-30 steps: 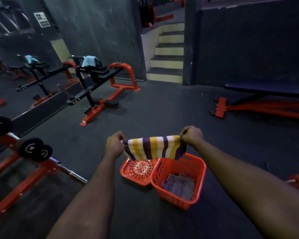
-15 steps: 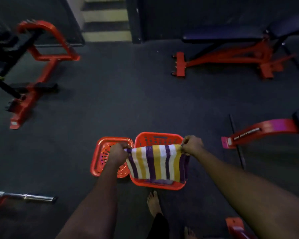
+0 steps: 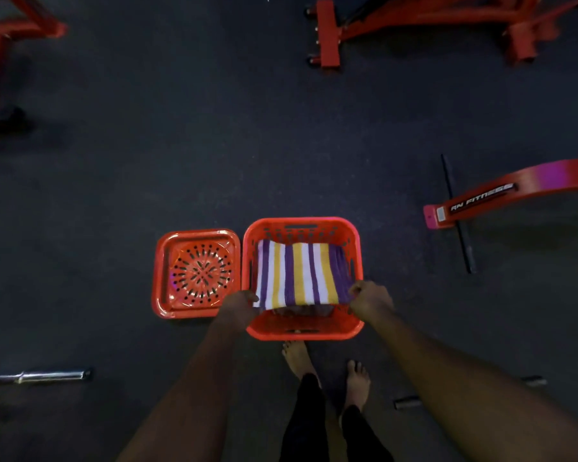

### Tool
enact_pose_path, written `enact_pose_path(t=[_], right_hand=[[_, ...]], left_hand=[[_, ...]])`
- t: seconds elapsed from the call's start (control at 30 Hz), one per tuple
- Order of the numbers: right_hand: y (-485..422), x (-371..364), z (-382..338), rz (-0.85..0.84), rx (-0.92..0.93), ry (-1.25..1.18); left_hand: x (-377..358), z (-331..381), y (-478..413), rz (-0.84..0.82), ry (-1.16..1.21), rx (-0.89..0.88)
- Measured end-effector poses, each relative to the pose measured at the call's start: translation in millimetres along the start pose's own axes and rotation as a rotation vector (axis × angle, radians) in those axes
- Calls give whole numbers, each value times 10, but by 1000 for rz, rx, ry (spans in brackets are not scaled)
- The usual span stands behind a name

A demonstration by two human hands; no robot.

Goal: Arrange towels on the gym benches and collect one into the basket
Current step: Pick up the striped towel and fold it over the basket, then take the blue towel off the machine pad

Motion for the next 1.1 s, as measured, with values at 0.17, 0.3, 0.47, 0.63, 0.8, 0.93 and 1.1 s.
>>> enact_pose_path(t=[0.17, 0.3, 0.47, 0.63, 0.8, 0.93, 1.1], right_hand=[[276, 370, -389, 70, 73, 11], [581, 825, -1080, 105, 263, -15], [1127, 1135, -2213, 82, 494, -86], [1770, 1049, -3470, 51, 715, -133], [2466, 624, -4956, -15, 939, -233], [3020, 105, -6215, -72, 1041, -250], [3579, -458, -7775, -115, 1151, -297]], left_hand=[[335, 292, 377, 106, 75, -61], [944, 509, 848, 260, 156, -149], [1938, 391, 1618, 522, 302, -181], [2902, -284, 2175, 744, 400, -147], [3945, -1292, 2595, 955, 485, -137], [4809, -2240, 2832, 1062, 542, -124], [6081, -3237, 3047, 1166, 492, -122]])
Point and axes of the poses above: each hand's wrist, its own y-axis away from the middle knuckle, its own x-axis out of the back of the hand, z = x × y, the point moved 9 cm from there along -y, towards the middle knuckle, and after that the axes turned 1 degree about x, right-handed, at the moved point
